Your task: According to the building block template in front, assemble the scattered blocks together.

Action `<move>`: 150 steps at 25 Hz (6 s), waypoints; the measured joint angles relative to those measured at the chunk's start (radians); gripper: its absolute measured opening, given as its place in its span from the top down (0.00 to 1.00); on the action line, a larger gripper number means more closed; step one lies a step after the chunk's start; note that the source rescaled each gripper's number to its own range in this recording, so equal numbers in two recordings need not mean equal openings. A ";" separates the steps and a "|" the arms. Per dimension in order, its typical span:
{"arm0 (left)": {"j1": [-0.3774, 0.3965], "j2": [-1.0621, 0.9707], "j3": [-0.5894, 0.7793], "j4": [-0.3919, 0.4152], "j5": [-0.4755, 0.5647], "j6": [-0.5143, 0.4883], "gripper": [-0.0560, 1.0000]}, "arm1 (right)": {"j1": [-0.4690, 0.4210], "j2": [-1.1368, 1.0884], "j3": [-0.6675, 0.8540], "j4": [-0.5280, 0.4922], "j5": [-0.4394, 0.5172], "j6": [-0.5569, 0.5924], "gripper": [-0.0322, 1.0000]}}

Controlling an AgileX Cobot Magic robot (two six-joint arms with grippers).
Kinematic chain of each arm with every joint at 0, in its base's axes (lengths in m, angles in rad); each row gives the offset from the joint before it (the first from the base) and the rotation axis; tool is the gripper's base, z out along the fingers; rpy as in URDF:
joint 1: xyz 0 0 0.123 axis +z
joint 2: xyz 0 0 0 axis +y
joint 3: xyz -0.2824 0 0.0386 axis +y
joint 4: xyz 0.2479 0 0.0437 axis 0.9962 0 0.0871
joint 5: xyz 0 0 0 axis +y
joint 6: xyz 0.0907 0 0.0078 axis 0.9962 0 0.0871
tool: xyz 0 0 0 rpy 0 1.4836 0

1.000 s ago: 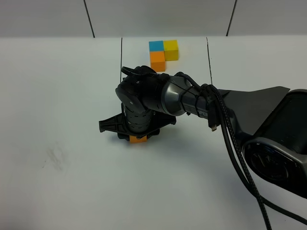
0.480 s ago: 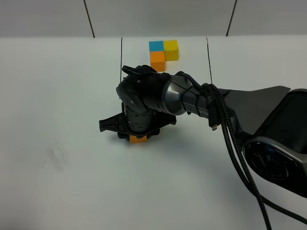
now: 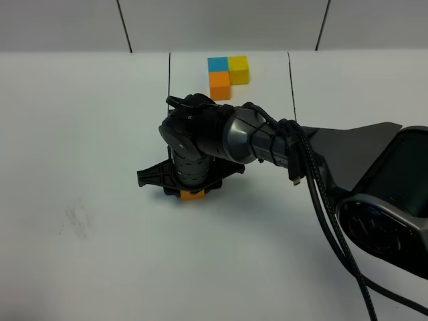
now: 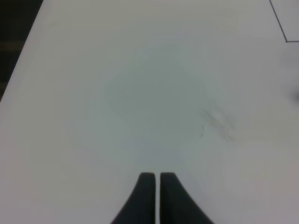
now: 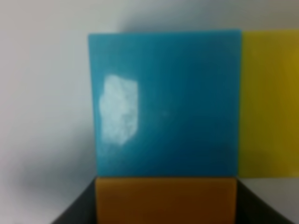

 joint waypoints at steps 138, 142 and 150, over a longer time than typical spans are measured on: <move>0.000 0.000 0.000 0.000 0.000 0.001 0.94 | -0.406 -1.739 1.252 -0.117 0.246 -0.521 0.97; 0.000 0.000 0.000 0.000 0.000 0.001 0.94 | -0.406 -1.739 1.252 -0.101 0.246 -0.522 0.97; 0.000 0.000 0.000 0.000 0.000 0.001 0.94 | -0.462 -1.780 1.252 -0.092 0.245 -0.525 0.97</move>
